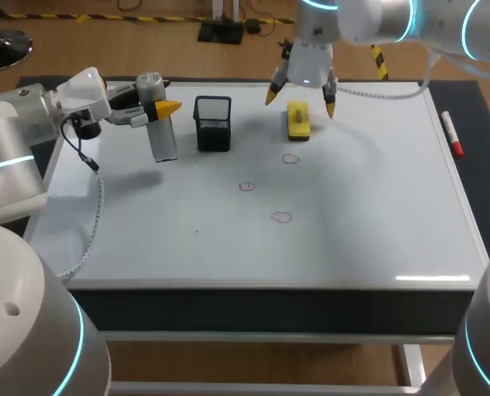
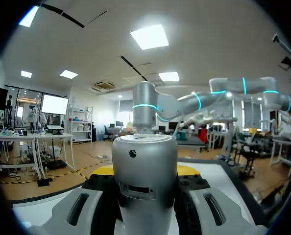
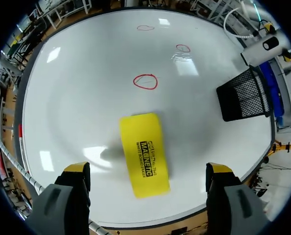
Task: Pick up the inspection probe, press it on each red-marked spot on the whiteboard one by one, put down the probe, pick up the eraser, and wipe off all the red marks.
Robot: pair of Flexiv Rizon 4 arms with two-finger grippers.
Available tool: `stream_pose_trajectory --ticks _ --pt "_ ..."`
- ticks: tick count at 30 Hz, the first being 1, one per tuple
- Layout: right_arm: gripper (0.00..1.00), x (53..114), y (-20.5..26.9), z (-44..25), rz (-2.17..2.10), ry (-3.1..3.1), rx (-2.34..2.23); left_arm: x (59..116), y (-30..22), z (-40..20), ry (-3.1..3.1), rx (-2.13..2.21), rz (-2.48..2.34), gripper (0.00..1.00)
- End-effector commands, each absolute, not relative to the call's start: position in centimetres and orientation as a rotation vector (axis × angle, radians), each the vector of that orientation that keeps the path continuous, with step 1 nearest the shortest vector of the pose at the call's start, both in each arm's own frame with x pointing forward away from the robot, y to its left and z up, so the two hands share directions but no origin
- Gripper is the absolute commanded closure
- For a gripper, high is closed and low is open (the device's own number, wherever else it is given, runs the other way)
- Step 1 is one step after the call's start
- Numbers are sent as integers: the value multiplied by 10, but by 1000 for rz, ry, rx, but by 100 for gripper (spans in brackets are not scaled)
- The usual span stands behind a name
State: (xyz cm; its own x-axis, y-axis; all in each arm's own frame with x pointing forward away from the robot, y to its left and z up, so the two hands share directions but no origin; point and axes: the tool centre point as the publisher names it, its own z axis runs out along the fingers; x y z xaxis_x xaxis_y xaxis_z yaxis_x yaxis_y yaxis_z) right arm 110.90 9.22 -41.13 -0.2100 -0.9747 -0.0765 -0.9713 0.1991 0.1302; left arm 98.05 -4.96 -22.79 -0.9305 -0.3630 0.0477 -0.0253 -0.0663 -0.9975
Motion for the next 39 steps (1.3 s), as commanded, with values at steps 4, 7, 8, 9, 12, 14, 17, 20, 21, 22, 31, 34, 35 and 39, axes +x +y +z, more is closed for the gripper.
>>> stream_pose_trajectory --ticks 4,7,8,9,12,14,17,20,21,22,31,34,35,39 --pt "0 1110 89 -419 -205 -2380 1961 981 -50 -229 1962 -419 -2097 100" --pt "0 1110 89 -419 -207 -2374 1995 981 -50 -229 1962 -419 -2097 100" --pt "0 1110 89 -419 -211 -2370 2003 981 -50 -229 1962 -419 -2097 100" --pt "0 1110 89 -419 -217 -2359 2015 981 -50 -229 1962 -419 -2097 100" --pt "0 1111 88 -419 -223 -2338 2044 981 -50 -229 1962 -419 -2097 100" --pt "0 1111 87 -420 -218 -2328 2051 981 -50 -229 1962 -419 -2097 100" --pt "0 1110 86 -422 -199 -2297 2070 981 -50 -229 1962 -419 -2097 100" --pt "0 1108 85 -425 -198 -2290 2066 981 -50 -229 1962 -419 -2097 100" --pt "0 1108 84 -426 -195 -2281 2071 981 -50 -229 1962 -419 -2097 100" --pt "0 1107 84 -427 -194 -2274 2076 981 -50 -229 1962 -419 -2097 100" --pt "4 1104 85 -429 -182 -2269 2079 981 -50 -229 1962 -419 -2097 100" --pt "29 1103 84 -428 -171 -2271 2084 981 -50 -229 1962 -419 -2097 100" --pt "51 1102 84 -427 -168 -2276 2083 981 -50 -229 1962 -419 -2097 100" --pt "100 1102 80 -425 -152 -2294 2076 981 -50 -229 1962 -419 -2097 100"
